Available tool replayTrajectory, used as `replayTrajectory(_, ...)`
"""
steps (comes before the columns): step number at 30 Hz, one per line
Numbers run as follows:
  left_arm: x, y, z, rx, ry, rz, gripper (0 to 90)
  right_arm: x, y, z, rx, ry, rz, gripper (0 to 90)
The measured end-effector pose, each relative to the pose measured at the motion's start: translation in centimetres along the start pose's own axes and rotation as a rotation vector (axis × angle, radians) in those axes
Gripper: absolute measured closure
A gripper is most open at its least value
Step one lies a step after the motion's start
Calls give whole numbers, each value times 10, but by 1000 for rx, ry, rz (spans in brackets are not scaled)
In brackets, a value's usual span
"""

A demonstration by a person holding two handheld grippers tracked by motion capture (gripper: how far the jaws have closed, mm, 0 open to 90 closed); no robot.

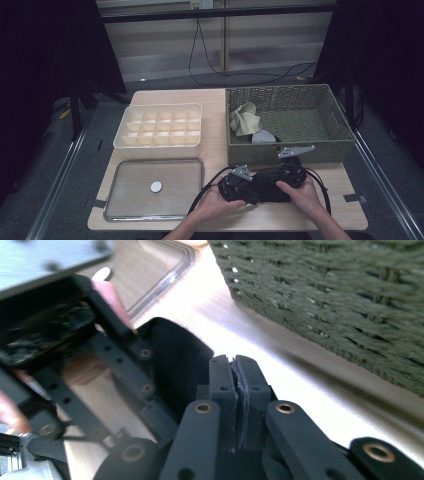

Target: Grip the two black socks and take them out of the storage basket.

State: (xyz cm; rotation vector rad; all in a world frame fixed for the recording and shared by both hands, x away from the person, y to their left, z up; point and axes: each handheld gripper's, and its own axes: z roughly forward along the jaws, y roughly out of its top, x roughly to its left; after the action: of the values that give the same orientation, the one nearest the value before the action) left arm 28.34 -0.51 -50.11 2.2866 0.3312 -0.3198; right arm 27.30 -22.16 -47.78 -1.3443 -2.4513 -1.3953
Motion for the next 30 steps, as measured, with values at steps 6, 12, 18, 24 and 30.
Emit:
replayTrajectory(6, 4, 0, -2, 0, 18, 6, 757, 4, 2, -7, -22, 35, -5, 874)
replayTrajectory(12, 5, 0, -3, 1, 33, 4, 758, 8, 4, -12, -41, 48, -5, 875)
replayTrajectory(18, 6, 0, -3, -5, 35, -4, 758, 14, 4, -15, -48, 58, -16, 875)
replayTrajectory(24, 7, -1, -3, -8, 44, 2, 768, 25, 0, -17, -46, 60, -40, 875)
replayTrajectory(30, 9, -1, -5, -11, 58, 2, 767, 29, -2, -19, -39, 68, -41, 875)
